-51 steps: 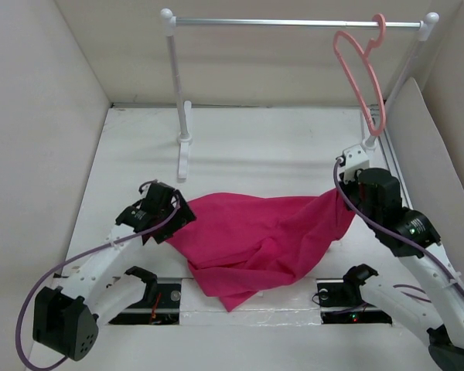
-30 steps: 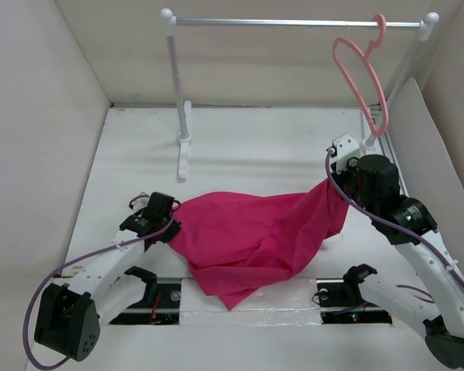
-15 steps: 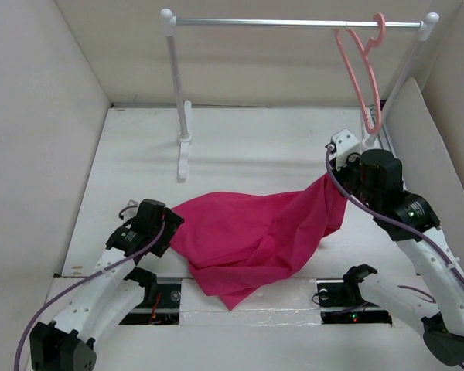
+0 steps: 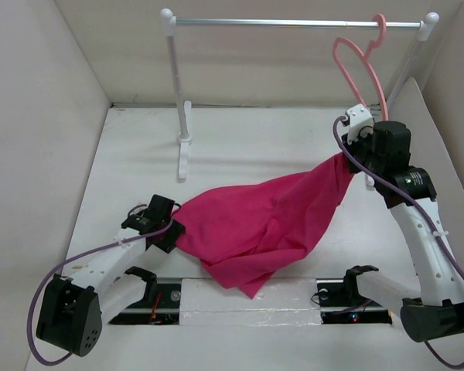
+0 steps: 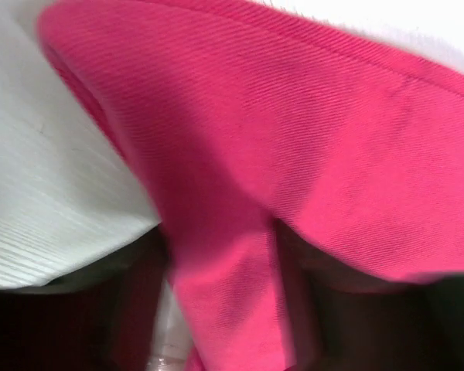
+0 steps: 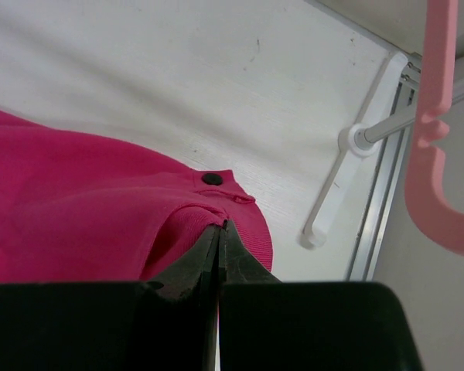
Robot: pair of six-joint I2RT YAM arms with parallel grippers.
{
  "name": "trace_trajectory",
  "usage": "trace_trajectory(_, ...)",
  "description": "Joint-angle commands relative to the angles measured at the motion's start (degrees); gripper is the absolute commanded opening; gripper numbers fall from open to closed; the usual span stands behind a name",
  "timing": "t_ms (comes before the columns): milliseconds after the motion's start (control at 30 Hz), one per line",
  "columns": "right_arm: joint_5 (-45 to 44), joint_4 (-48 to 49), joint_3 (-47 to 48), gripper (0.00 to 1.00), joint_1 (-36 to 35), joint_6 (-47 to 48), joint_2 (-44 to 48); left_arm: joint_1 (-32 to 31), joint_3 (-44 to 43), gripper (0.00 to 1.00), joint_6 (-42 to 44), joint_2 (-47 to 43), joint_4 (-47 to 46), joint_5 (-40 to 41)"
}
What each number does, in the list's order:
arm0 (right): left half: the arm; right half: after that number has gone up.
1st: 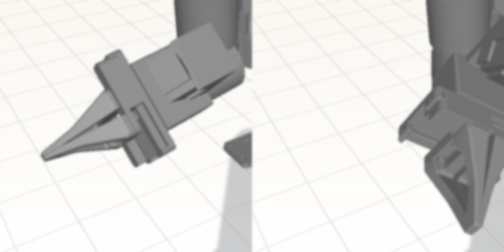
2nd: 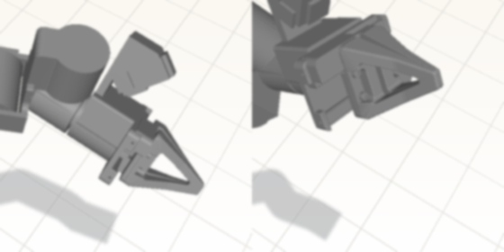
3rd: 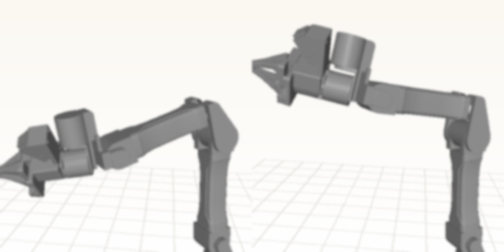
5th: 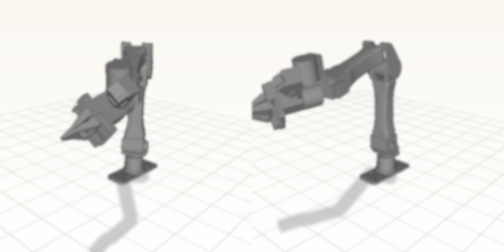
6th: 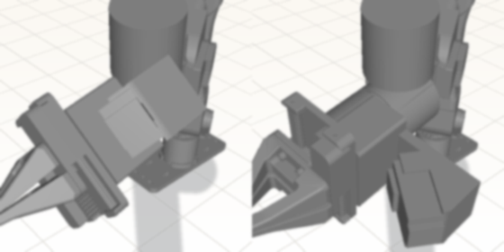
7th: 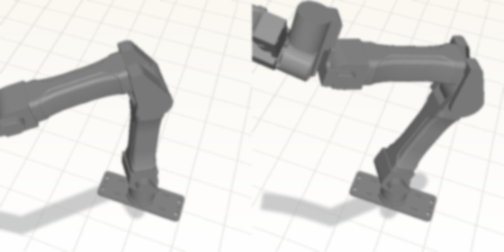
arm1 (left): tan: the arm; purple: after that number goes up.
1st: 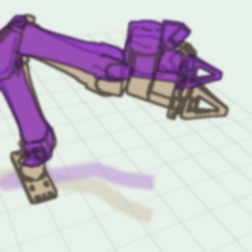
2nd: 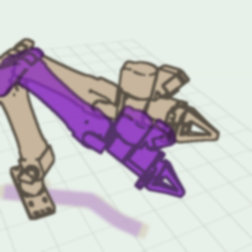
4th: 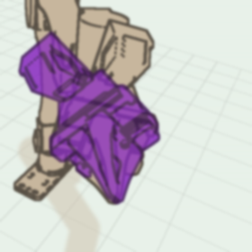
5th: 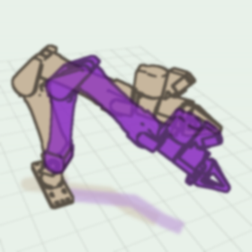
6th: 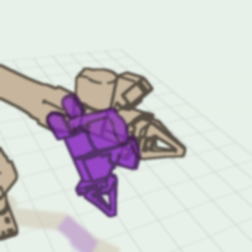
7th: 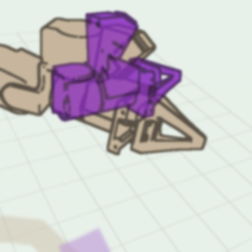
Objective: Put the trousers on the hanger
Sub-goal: Fold the trousers
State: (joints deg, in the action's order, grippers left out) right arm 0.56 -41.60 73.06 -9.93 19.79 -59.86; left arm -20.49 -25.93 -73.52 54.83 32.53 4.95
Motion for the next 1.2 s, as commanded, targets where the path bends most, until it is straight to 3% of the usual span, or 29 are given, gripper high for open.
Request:
trace_trajectory(0,4.9,7.9,0.7,0.00,0.6,0.4,2.2,0.5,1.4,0.41,0.9,0.2,-1.9,1.0)
trace_trajectory(33,5.8,8.4,-0.3,0.00,0.6,0.3,3.4,0.5,1.3,0.19,1.2,-0.2,-2.6,1.3)
trace_trajectory(133,6.6,8.4,-3.3,0.00,0.6,0.4,5.6,0.5,-0.6,0.00,2.5,-2.4,-1.7,2.6)
trace_trajectory(233,8.4,6.9,-4.3,0.00,0.6,1.3,7.1,0.5,-7.2,0.00,5.7,-4.5,1.6,5.1)
trace_trajectory(400,12.5,1.1,1.6,0.00,-0.1,4.5,7.8,0.5,-27.2,0.00,13.6,-7.1,7.4,12.6)
trace_trajectory(433,13.1,0.0,6.2,0.00,-0.7,5.1,7.8,0.5,-31.2,0.00,14.9,-7.0,9.8,14.7)
trace_trajectory(500,10.9,-4.8,17.7,0.00,-3.2,6.0,7.0,0.5,-51.2,0.00,20.3,-4.7,13.6,25.7)
trace_trajectory(567,10.4,-5.2,23.0,0.00,-3.2,6.1,6.6,0.5,-55.5,0.00,23.6,-3.8,14.1,27.6)
trace_trajectory(700,9.3,-5.9,33.7,0.00,-4.3,5.6,3.6,0.5,-78.3,0.00,33.7,4.7,12.6,33.5)
trace_trajectory(767,8.2,-6.4,33.4,0.00,-4.8,5.5,3.9,0.5,-80.8,0.00,35.3,8.3,13.3,34.2)
trace_trajectory(833,6.4,-6.9,26.0,0.00,-4.8,4.4,6.3,0.5,-83.5,0.00,36.9,12.0,13.0,36.8)
trace_trajectory(900,5.7,-6.2,17.1,0.00,-4.8,3.7,13.0,0.5,-79.2,0.00,39.2,13.9,10.6,37.8)
trace_trajectory(933,4.9,-7.4,8.2,0.00,-4.8,3.2,14.8,0.5,-77.3,0.00,39.7,14.5,10.3,37.2)
trace_trajectory(967,2.3,-9.1,4.2,0.00,-4.8,2.5,17.1,0.5,-74.7,0.12,40.2,15.3,9.8,36.1)
trace_trajectory(1033,-0.2,-12.7,-6.4,0.00,-4.8,1.0,18.5,0.5,-67.3,0.23,41.7,18.5,9.4,33.7)
trace_trajectory(1067,-1.9,-13.0,-9.3,0.00,-4.8,0.4,18.9,1.8,-64.9,0.40,42.4,20.0,7.3,32.9)
trace_trajectory(1100,-1.7,-12.1,-11.9,0.00,-4.8,-0.9,20.1,3.5,-61.6,0.51,43.4,23.7,6.1,27.2)
trace_trajectory(1167,-1.7,-11.2,-16.5,0.00,-4.8,-1.9,20.8,7.6,-59.2,0.58,43.1,27.2,5.7,21.9)
